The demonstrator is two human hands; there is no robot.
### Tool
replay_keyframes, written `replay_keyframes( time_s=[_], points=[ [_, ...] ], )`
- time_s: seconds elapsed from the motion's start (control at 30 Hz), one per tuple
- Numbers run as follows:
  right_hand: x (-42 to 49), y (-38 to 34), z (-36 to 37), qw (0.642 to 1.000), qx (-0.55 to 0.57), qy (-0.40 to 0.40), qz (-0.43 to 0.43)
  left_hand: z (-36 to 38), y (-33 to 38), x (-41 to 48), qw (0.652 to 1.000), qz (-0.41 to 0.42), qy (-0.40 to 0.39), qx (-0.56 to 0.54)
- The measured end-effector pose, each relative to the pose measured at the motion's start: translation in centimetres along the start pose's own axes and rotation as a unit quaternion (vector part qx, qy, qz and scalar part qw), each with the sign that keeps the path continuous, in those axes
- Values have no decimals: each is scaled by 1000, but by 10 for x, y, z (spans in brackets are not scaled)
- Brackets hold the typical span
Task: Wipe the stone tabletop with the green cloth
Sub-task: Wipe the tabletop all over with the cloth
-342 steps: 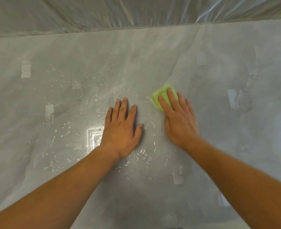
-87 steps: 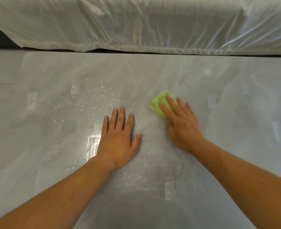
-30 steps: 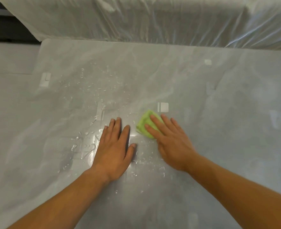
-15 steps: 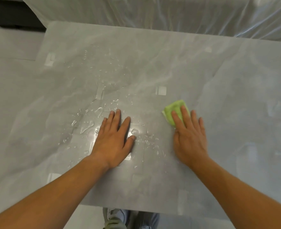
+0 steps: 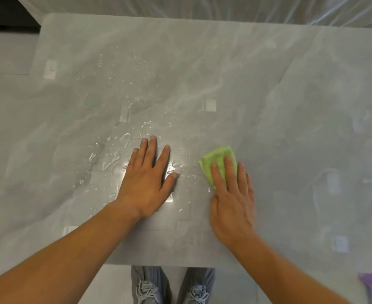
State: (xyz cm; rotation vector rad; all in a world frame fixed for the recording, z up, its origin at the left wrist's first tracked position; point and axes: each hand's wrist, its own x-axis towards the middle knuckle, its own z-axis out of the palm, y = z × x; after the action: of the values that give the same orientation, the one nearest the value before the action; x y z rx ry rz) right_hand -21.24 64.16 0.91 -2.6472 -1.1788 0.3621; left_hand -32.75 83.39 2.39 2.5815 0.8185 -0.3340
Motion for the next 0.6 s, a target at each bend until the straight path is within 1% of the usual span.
replay_keyframes(
  time_s=[0.1, 0.17, 0.27, 0.33, 0.4, 0.43, 0.47, 0.5, 0.57, 0.6],
  points=[
    [-13, -16, 6, 993, -20, -44, -106, -5, -8, -5, 1000, 10, 14, -22],
    [11, -15, 3, 991, -19, -51, -125, -6, -17, -11, 1000, 6, 26, -2],
    [85, -25, 1, 994, -30, -19, -102, -3, -29, -17, 999, 11, 39, 21],
    [139, -40, -2, 999, -21, -2, -49, 0, -34, -18, 999, 20, 40, 18],
    [164, -58, 2, 1000, -5, 4, 6, 2, -36, -18, 999, 24, 43, 17],
    [161, -64, 6, 1000, -8, 6, -1, 2, -37, -18, 999, 25, 46, 15],
    [152, -67, 9, 999, -17, 4, -41, 2, -38, -18, 998, 25, 48, 13],
    [139, -66, 11, 995, -30, -6, -98, 2, -38, -18, 998, 26, 48, 10],
    [120, -50, 10, 976, -47, -52, -206, 0, -40, -18, 999, 26, 42, 7],
    [124, -39, 6, 970, -55, -61, -231, 0, -41, -19, 999, 26, 41, 6]
  ],
)
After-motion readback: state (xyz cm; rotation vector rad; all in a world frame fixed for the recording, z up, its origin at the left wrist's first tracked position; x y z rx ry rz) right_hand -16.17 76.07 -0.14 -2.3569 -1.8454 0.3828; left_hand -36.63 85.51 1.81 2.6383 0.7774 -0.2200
